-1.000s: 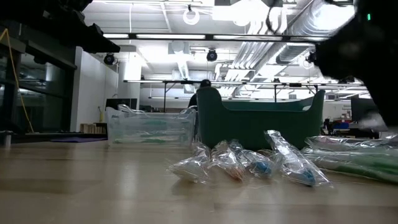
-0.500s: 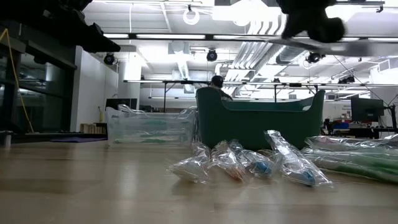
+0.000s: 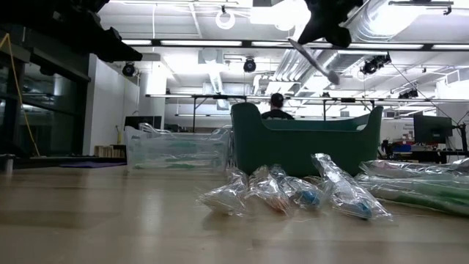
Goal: Pick & Place Toothbrushes
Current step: Put the purple toothbrush into the right transparent bin
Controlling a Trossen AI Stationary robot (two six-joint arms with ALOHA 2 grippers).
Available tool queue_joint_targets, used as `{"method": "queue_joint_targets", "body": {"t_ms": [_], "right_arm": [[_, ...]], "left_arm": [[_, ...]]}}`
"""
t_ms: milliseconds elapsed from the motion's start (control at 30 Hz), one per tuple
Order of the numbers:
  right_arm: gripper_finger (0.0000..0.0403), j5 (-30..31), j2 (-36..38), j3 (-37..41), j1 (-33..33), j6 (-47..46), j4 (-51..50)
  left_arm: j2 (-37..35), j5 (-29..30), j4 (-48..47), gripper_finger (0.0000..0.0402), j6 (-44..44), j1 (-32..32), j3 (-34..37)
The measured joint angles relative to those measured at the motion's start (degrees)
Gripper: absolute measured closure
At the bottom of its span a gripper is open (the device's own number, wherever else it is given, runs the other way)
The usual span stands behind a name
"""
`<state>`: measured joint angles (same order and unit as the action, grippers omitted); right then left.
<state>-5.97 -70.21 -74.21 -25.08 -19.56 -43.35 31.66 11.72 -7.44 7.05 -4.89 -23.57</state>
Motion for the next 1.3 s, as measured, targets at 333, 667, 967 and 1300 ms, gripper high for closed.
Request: {"method": "queue_joint_targets", "body": {"t_ms": [333,667,967,1300], "right_arm": [[0.0399,-0.4,-8.0,-6.7,-12.6,21.0,6.5],[0.0399,2.8,-22.0,-8.1,-16.3,33.7,7.2],[0.0399,5.0,-29.6,-8.1,-16.2,41.4,7.2],[0.0399,6.3,-31.5,-8.1,-16.2,43.9,8.2]], "left_arm": [[0.0,0.0,0.0,0.0236,0.0,0.0,0.0],[0.0,0.0,0.0,0.0236,0.1,0.0,0.0],[0.0,0.0,0.0,0.0236,0.1,0.0,0.0],[0.0,0.0,-0.1,0.0236,0.0,0.0,0.0]]}}
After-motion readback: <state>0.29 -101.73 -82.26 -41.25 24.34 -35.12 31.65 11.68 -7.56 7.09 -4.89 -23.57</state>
